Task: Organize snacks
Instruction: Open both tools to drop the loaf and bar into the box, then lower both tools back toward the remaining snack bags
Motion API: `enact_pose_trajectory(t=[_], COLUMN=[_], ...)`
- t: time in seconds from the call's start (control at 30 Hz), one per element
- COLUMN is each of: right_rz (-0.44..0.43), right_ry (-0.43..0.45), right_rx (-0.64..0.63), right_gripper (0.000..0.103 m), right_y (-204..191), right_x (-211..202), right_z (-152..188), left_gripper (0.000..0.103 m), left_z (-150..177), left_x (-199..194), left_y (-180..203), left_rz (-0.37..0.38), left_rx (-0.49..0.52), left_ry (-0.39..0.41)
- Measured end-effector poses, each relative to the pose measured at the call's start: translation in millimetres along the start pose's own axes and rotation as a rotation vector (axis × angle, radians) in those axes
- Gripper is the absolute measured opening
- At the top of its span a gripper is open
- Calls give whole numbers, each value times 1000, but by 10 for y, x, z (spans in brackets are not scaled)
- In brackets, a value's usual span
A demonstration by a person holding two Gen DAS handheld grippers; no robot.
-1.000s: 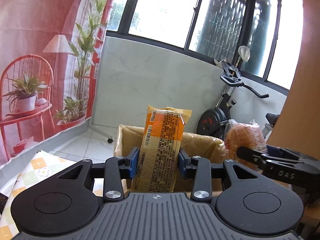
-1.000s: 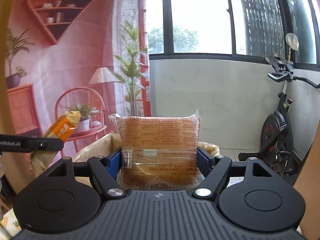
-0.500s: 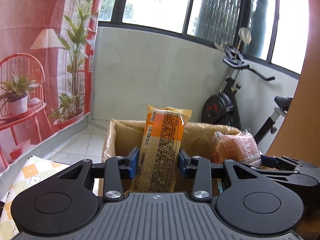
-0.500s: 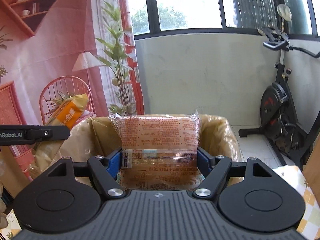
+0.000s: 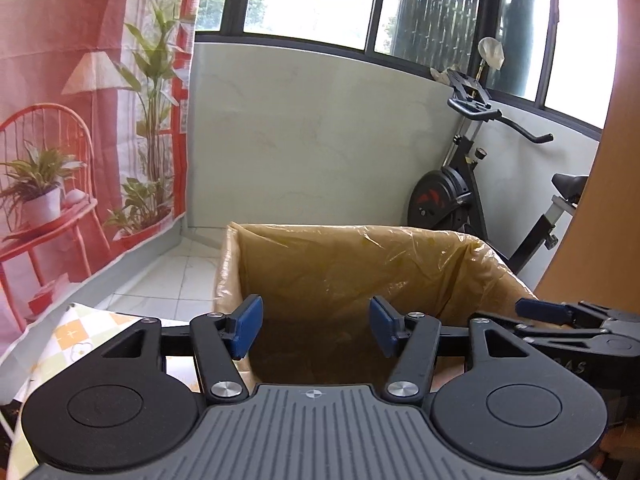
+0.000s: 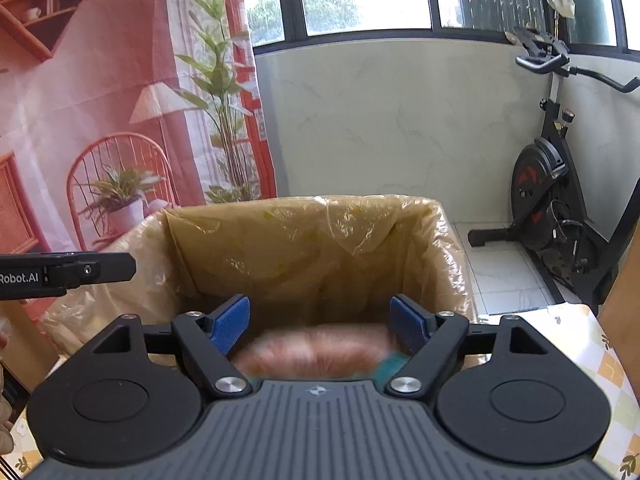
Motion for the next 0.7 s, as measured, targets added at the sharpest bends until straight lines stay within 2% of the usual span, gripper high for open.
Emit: enact_pose_trajectory(t=[0.33, 0.4, 0.7], right_rz=[-37, -46, -64], right_ry=[75, 85, 96], right_rx=[-17, -23, -66], right_gripper=[81, 81, 81], right_y=[-149, -187, -405], right_x=[-655, -793, -1171], right_z=[27, 80, 489], left_gripper=[64, 68, 73], left_z=[166, 221, 626], left_x=[-627, -740, -1005], left_y=[-196, -250, -285], left_rz=[-30, -30, 9], left_rx=[-8, -14, -38], left_ry=[-6, -1, -2])
Point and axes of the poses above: each gripper's, at about its wrist camera, not at the fingertips, and x roughly the way its jaws point, y to its right, z to its underside, the point moved 9 cm from there along x, roughly the way its jaws point, and after that the axes turned 10 degrees about -y, right-handed, at the moved point
